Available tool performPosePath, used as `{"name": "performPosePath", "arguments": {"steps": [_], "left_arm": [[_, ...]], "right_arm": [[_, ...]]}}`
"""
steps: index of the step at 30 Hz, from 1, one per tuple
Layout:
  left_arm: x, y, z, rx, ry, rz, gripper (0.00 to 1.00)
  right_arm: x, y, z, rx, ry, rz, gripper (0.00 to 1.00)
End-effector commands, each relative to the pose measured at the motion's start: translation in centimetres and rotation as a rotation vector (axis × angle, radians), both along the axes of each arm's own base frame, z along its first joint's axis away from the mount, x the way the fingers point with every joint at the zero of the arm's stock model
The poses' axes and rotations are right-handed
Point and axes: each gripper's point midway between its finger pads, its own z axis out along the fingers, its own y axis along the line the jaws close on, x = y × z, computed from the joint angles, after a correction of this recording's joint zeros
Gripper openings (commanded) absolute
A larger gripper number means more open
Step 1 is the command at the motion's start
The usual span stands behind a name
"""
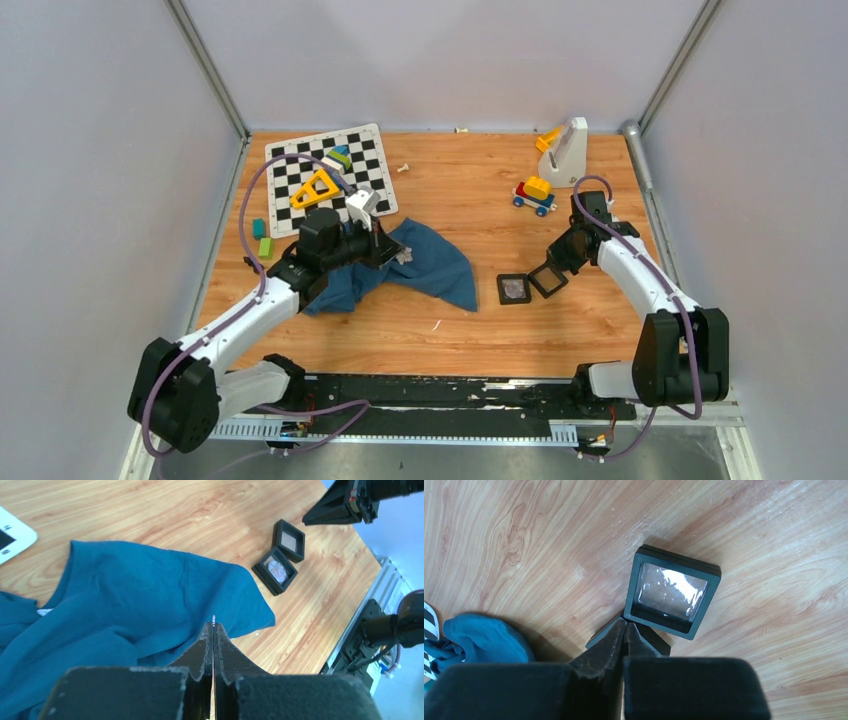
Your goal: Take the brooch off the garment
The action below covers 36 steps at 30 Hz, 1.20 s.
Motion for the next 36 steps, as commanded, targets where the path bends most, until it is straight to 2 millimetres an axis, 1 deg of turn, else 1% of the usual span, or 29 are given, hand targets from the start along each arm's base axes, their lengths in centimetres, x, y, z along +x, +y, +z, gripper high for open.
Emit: {"name": "performPosePath", "arguments": {"steps": [1,2,3,4,5,6,7,8,9,10,11,12,15,16,17,19,20,21,22,23,24,25,26,27,28,29,31,35,36], "left_arm": [[-1.0,-3.2,-0.2,-0.018,-0.039,-0.144,0.0],[-1.2,-3.9,-0.5,0.004,-0.035,-0.164,0.0],[-2.0,-5.3,-1.8,0.051,-0.029,-0.215,0.0],[-2.4,-6.3,-1.8,0.072,-0.026,-0.244,0.0],[-3.4,-7.7,-3.3,0.115,-0.009,-0.297,0.0],[-3.6,-8.6,-3.0,0.124,-0.01,-0.323,0.0],[-4.4,-9.7,-4.4,0.142,0.026,-0.374,0.0],[-4.5,-10.6,-5.2,0.149,0.057,-0.402,0.0],[-5.2,-11.4,-5.4,0.133,0.085,-0.443,0.0],[-5.1,-12.2,-6.3,0.133,0.118,-0.456,0.0],[-5.4,-12.7,-6.6,0.116,0.154,-0.472,0.0],[-5.2,-13.3,-7.8,0.119,0.191,-0.481,0.0],[-4.2,-13.9,-10.9,0.177,0.307,-0.452,0.0],[-3.1,-13.4,-12.4,0.24,0.368,-0.4,0.0],[-2.2,-13.0,-12.9,0.261,0.4,-0.36,0.0],[0.8,-11.1,-13.9,0.252,0.483,-0.234,0.0],[2.9,-9.5,-14.3,0.21,0.532,-0.145,0.0],[4.0,-8.3,-14.6,0.185,0.544,-0.098,0.0],[6.0,-6.2,-14.6,0.155,0.56,-0.007,0.0],[6.6,-5.2,-14.8,0.147,0.559,0.029,0.0],[7.5,-4.1,-14.1,0.131,0.535,0.063,0.0],[7.6,-3.9,-13.9,0.122,0.511,0.062,0.0],[7.5,-4.1,-12.8,0.098,0.475,0.042,0.0],[7.3,-4.4,-12.4,0.071,0.44,0.024,0.0],[6.8,-5.0,-11.0,0.033,0.407,-0.018,0.0],[6.5,-5.2,-10.6,0.012,0.377,-0.038,0.0],[5.6,-5.7,-8.3,-0.022,0.304,-0.092,0.0],[5.0,-5.6,-6.0,-0.056,0.225,-0.101,0.0],[4.9,-5.5,-5.9,-0.058,0.215,-0.099,0.0]], "right_arm": [[1.5,-0.1,2.6,-0.005,-0.094,0.009,0.0],[1.5,-0.3,3.0,-0.017,-0.111,0.01,0.0],[1.4,-0.5,3.4,-0.029,-0.127,0.01,0.0],[1.4,-0.7,4.0,-0.041,-0.148,0.01,0.0],[1.4,-0.8,4.4,-0.048,-0.165,0.018,0.01],[1.4,-0.7,4.9,-0.054,-0.185,0.046,0.05],[1.5,-0.6,5.2,-0.058,-0.201,0.07,0.11],[1.3,-0.6,5.3,-0.064,-0.205,0.085,0.23],[1.1,-0.8,5.2,-0.078,-0.198,0.088,0.37],[0.9,-1.1,4.9,-0.095,-0.184,0.083,0.57],[0.6,-1.5,4.6,-0.114,-0.168,0.076,0.82],[0.4,-1.8,4.2,-0.13,-0.156,0.076,0.97],[0.0,-2.3,3.3,-0.159,-0.102,0.066,1.0],[-0.2,-2.5,3.0,-0.159,-0.073,0.043,1.0],[-0.4,-2.5,2.6,-0.151,-0.039,0.017,1.0],[-1.1,-2.2,1.3,-0.133,0.053,-0.039,1.0],[-1.3,-2.0,0.9,-0.129,0.088,-0.044,1.0],[-1.4,-1.8,0.3,-0.13,0.123,-0.045,1.0],[-1.4,-1.7,-0.1,-0.135,0.155,-0.05,1.0],[-1.4,-1.5,-0.5,-0.14,0.182,-0.05,1.0],[-1.2,-1.4,-0.8,-0.146,0.197,-0.049,1.0],[-1.1,-1.4,-1.1,-0.154,0.209,-0.049,1.0],[-1.0,-1.3,-1.4,-0.16,0.219,-0.054,1.0],[-1.0,-1.3,-1.8,-0.166,0.229,-0.057,1.0],[-0.9,-1.3,-2.0,-0.169,0.234,-0.063,1.0],[-0.8,-1.2,-2.3,-0.171,0.24,-0.069,1.0],[-0.6,-1.2,-2.9,-0.183,0.256,-0.077,1.0],[-0.7,-1.3,-3.6,-0.193,0.273,-0.093,0.99],[-0.7,-1.3,-3.7,-0.193,0.274,-0.096,0.98]]}}
